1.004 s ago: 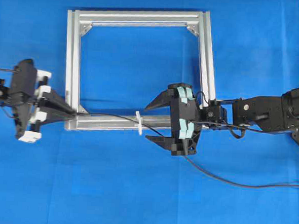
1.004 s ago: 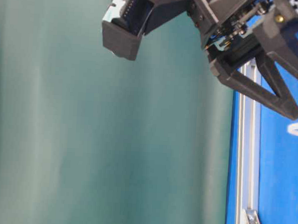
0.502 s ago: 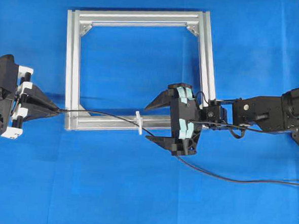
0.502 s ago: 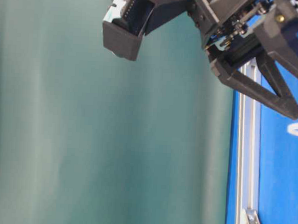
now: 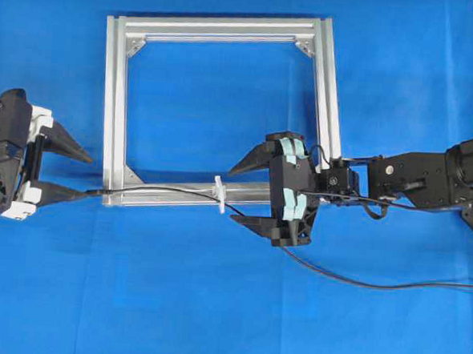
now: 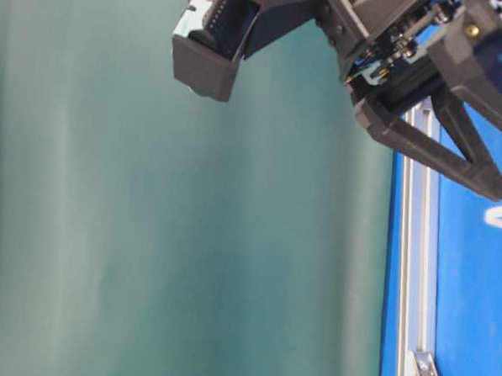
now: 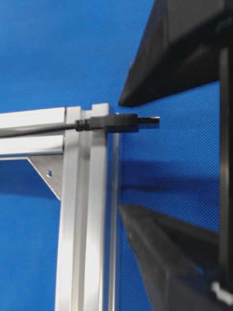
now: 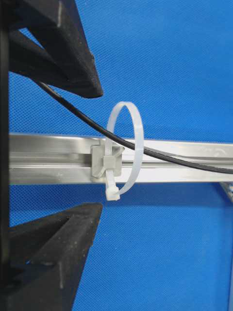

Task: Insert the wire through the string loop located in the center.
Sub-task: 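Pull the plug leftward with the left gripper, drawing cable through the loop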

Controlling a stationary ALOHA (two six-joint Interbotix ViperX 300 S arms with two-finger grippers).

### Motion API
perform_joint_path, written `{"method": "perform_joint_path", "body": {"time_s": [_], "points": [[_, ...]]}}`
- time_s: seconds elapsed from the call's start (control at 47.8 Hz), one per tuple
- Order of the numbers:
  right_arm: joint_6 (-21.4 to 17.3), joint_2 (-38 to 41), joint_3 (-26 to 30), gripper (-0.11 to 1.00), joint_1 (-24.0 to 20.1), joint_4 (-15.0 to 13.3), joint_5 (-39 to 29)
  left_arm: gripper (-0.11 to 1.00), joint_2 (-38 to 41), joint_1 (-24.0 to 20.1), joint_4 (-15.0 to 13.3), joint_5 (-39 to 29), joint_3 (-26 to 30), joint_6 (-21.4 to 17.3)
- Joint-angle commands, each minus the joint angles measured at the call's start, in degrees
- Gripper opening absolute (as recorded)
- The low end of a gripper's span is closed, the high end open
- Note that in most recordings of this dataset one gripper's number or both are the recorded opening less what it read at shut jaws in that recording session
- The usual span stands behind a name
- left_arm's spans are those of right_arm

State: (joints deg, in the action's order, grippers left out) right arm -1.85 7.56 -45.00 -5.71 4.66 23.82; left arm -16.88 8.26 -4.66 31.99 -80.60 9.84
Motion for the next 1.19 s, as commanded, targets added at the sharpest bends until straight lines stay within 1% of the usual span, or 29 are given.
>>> {"method": "perform_joint_path", "body": {"time_s": [0.0, 0.042, 0.084, 0.251, 0.397, 0.481, 0.649, 0.795, 1.004, 1.172], "points": [[0.09, -0.79, 0.97, 0.94, -0.18, -0.09, 0.35, 0.83, -0.18, 0.09, 0.09, -0.70, 0.97, -0.26], [0.09, -0.79, 0.88, 0.94, -0.18, -0.09, 0.35, 0.89, -0.09, -0.09, 0.09, -1.32, 1.14, -0.18], [0.09, -0.88, 0.88, 0.94, -0.09, -0.09, 0.35, 0.92, -0.09, -0.26, 0.09, -1.67, 1.32, -0.18], [0.09, -0.79, 0.88, 0.94, -0.18, -0.09, 0.35, 0.92, -0.35, -0.35, 0.09, -2.02, 1.41, 0.26], [0.09, -2.46, 0.79, 0.94, -0.35, -0.09, -0.62, 0.92, -1.85, -0.26, 0.09, -3.08, 2.46, 0.09], [0.09, -4.22, 0.79, 0.95, -0.35, -0.09, -2.02, 0.92, -3.25, -0.35, 0.09, -5.19, 3.43, -0.35], [0.26, -7.47, 0.79, 0.94, -0.35, -0.09, -4.66, 0.92, -7.21, -0.70, 0.09, -11.60, 5.63, -0.44], [0.44, -9.93, 1.05, 0.94, -0.35, -0.09, -7.03, 0.92, -10.63, -1.05, 0.09, -14.24, 6.68, -0.53], [0.88, -13.36, 1.05, 0.94, -0.62, -0.09, -9.14, 0.92, -14.24, -1.32, 0.09, -15.91, 6.77, -0.53], [0.88, -13.89, 0.88, 0.94, -0.79, -0.09, -9.67, 0.92, -15.38, -1.49, 0.18, -16.26, 6.86, -0.53]]}}
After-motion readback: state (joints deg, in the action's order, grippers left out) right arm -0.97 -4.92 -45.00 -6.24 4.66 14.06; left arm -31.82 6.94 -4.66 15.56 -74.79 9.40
